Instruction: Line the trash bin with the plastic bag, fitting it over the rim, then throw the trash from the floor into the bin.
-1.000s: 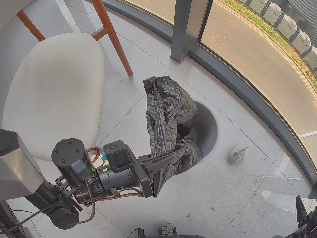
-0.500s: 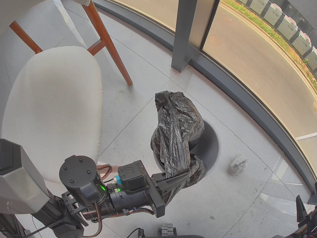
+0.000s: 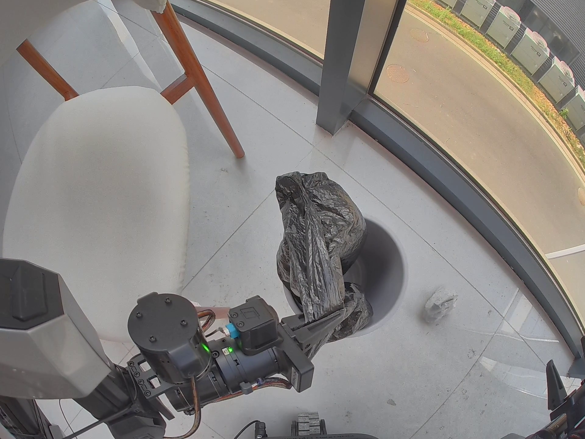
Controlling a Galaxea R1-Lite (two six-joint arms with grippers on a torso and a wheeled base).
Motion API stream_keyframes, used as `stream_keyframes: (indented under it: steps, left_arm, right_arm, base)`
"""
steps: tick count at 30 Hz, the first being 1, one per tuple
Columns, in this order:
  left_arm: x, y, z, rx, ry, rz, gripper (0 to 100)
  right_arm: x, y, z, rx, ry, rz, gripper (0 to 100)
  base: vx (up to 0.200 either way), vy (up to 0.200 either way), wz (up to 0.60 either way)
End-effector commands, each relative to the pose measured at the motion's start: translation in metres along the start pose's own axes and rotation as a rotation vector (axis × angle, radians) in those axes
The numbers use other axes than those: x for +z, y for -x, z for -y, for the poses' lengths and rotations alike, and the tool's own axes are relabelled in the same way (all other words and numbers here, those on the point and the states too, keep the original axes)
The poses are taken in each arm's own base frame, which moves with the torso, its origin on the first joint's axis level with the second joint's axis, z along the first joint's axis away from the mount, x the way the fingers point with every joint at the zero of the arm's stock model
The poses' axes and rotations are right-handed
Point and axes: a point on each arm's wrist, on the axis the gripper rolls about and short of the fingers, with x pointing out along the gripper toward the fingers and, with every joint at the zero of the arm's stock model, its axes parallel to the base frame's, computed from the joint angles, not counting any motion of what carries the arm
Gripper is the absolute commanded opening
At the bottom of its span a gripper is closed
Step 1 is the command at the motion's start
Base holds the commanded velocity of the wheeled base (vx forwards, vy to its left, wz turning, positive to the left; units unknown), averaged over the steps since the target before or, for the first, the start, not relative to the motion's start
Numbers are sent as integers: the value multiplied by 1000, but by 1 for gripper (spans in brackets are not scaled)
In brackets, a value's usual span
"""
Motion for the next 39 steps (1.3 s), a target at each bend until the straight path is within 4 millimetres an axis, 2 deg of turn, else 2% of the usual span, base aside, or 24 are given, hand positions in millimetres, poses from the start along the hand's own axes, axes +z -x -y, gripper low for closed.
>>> stream_keyframes:
  steps: [1, 11, 17, 18, 19, 20, 21, 22, 23, 24, 26, 29, 30, 34, 35, 39]
  left_arm:
    - [6, -6, -2, 9, -3, 43, 0]
    - [3, -4, -4, 16, 1, 29, 0]
    - [6, -3, -11, 35, 3, 42, 0]
    - [7, -4, -11, 35, -2, 43, 0]
    - [7, -4, -12, 36, -1, 45, 0]
    - [5, -3, -12, 36, -1, 37, 0]
    - [5, -2, -12, 39, -2, 34, 0]
    - [5, -3, -12, 39, -2, 37, 0]
    - [5, -3, -12, 39, -2, 37, 0]
    - [5, -2, -12, 39, -1, 30, 0]
    - [4, -1, -11, 36, -1, 22, 0]
    - [6, -1, -10, 36, -6, 31, 0]
    - [13, 2, -9, 35, -16, 52, 0]
    - [19, 5, -9, 36, -18, 64, 0]
    - [21, 2, -9, 33, -18, 63, 0]
    - [32, -13, -11, 26, -26, 96, 0]
  right_arm:
    - [-5, 0, 0, 1, 0, -6, 100]
    - [-4, 0, 0, -2, 8, -18, 100]
    - [-4, 0, 0, -1, 18, -6, 100]
    - [1, 1, 0, 6, 32, 20, 100]
    - [9, 2, 0, 14, 31, 56, 100]
    - [37, 9, 0, 29, 19, 160, 100]
    - [88, 13, 1, 74, -36, 245, 100]
    - [105, 10, 2, 107, -77, 235, 100]
    - [105, 10, 2, 107, -77, 235, 100]
    - [130, 6, 4, 200, -154, 214, 100]
    - [146, -3, 5, 290, -186, 167, 100]
    - [162, -45, -6, 369, -209, 7, 100]
    - [169, -59, -13, 409, -264, -45, 100]
    - [178, -76, -20, 442, -336, -98, 100]
    - [181, -100, -35, 500, -358, -208, 100]
    - [177, -116, -55, 622, -365, -321, 100]
  base:
    - [0, 0, 0]
    - [0, 0, 0]
    - [0, 0, 0]
    - [0, 0, 0]
    - [0, 0, 0]
    - [0, 0, 0]
    - [0, 0, 0]
    - [0, 0, 0]
    - [0, 0, 0]
    - [0, 0, 0]
    - [0, 0, 0]
    - [0, 0, 0]
    - [0, 0, 0]
    - [0, 0, 0]
    - [0, 0, 0]
    - [0, 0, 0]
